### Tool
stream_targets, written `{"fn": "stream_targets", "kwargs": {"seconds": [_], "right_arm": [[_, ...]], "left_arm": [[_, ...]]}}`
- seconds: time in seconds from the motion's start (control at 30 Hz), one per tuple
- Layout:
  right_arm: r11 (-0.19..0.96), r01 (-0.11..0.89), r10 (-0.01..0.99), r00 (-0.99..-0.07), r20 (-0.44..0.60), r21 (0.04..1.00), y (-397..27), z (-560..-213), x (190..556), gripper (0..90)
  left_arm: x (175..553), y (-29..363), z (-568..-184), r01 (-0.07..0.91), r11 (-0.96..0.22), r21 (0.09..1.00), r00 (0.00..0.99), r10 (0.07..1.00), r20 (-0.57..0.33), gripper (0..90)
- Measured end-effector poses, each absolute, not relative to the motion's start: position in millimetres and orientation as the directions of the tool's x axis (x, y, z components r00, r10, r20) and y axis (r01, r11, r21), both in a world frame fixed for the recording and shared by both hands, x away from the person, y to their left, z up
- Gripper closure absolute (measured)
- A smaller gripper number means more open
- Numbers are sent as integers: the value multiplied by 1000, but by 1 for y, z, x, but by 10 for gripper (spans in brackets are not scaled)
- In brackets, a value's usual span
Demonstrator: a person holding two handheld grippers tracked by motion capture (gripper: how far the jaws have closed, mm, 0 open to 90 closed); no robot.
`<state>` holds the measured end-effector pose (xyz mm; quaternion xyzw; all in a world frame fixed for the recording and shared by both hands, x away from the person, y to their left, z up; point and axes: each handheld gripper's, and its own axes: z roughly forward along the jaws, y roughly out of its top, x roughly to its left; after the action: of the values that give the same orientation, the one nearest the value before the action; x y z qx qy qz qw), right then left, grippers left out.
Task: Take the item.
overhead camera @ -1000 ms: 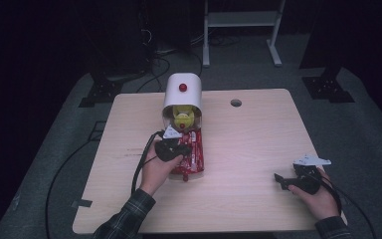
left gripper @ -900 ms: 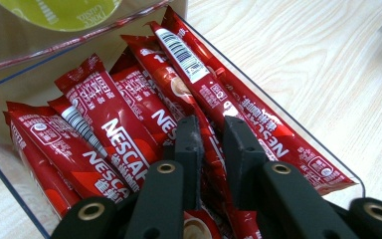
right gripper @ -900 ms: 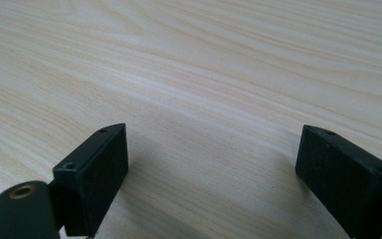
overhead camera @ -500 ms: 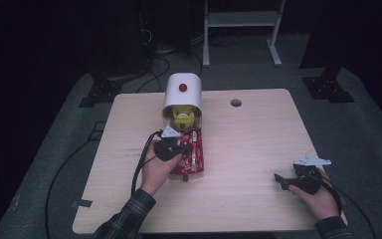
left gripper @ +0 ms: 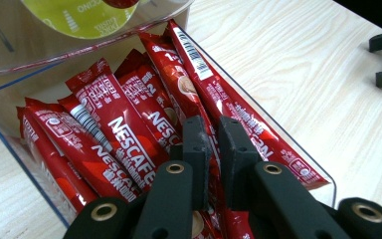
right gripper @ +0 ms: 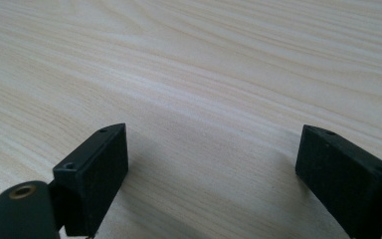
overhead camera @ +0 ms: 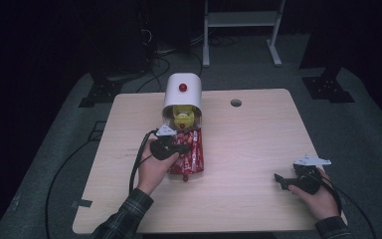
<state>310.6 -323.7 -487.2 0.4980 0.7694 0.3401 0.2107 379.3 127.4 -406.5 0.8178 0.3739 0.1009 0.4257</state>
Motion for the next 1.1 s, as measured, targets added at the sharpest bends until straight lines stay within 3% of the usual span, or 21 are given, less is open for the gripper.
{"fn": "stream_targets", "kwargs": {"seconds": [1.1], "right_arm": [[272,623,910,-414,15,733,-324,-487,311,121]], "left_arm": [[370,157,-400,547,-313,777,682,704,-197,831]]}}
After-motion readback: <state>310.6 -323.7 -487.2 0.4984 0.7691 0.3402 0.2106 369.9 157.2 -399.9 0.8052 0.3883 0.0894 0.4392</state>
